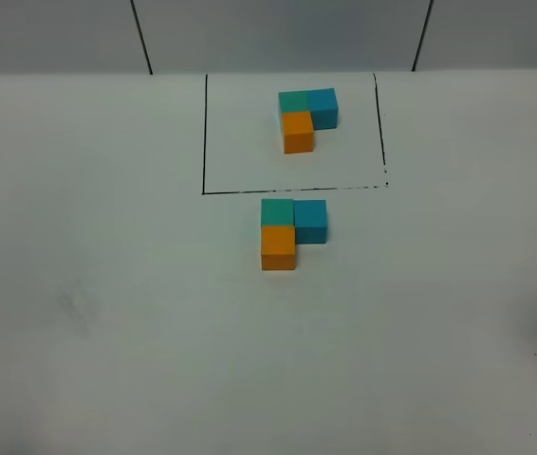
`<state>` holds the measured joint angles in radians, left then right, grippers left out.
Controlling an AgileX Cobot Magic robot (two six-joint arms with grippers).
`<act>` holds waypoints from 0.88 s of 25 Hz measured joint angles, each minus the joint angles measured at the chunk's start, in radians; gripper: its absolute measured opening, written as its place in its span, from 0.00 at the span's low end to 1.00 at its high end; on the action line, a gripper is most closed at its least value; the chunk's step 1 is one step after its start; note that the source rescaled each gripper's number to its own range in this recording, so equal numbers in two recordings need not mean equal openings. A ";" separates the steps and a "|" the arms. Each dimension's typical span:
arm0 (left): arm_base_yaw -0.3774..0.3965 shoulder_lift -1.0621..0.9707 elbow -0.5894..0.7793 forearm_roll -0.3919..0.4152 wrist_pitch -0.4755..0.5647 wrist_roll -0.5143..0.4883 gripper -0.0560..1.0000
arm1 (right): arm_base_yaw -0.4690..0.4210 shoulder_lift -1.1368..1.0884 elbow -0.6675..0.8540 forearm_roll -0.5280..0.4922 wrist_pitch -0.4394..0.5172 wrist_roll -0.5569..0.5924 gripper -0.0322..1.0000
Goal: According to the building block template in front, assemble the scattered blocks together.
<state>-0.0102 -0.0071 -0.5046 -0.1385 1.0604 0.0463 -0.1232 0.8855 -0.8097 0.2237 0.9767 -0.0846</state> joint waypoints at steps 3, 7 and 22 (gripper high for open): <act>0.000 0.000 0.000 0.000 0.000 0.000 0.74 | 0.016 -0.182 0.082 -0.022 0.061 0.030 0.77; 0.000 0.000 0.000 0.000 0.000 0.000 0.74 | 0.077 -0.395 0.171 -0.056 0.106 0.062 0.77; 0.000 0.000 0.000 0.000 0.000 0.000 0.74 | 0.165 -0.888 0.312 -0.072 0.089 0.071 0.75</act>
<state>-0.0102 -0.0071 -0.5046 -0.1385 1.0604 0.0463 0.0418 -0.0028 -0.4977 0.1519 1.0661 -0.0135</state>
